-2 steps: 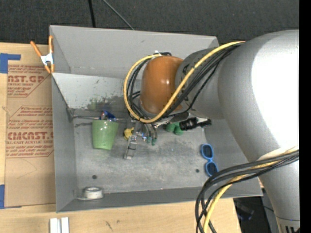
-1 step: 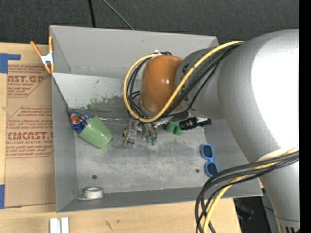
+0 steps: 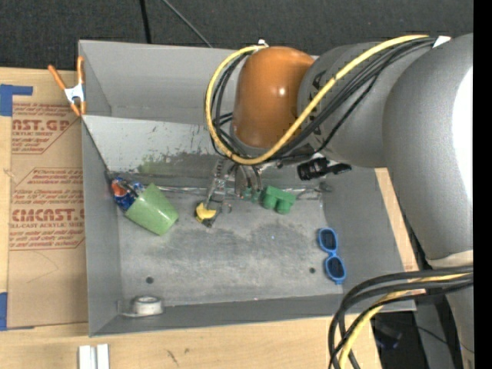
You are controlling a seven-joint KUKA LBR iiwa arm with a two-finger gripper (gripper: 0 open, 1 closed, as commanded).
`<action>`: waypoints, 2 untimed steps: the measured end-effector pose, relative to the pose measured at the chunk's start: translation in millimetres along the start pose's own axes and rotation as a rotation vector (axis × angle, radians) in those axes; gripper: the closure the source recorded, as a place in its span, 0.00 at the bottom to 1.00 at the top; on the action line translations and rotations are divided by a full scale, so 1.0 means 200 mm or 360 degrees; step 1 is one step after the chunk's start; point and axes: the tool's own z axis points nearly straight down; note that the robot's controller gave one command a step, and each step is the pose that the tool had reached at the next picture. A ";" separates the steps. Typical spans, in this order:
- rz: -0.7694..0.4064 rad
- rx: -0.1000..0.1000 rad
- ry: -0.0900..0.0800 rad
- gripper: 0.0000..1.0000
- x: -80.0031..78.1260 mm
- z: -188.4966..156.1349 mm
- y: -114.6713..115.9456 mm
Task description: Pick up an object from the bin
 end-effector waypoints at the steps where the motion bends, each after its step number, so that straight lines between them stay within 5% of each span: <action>1: 0.0000 0.0004 0.0012 0.00 0.01 0.03 0.00; 2: -0.0199 0.0011 0.0022 0.00 -0.01 0.40 -0.17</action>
Offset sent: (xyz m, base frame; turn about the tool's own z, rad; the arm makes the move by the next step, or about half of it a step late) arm 0.0000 0.0000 0.0000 0.0000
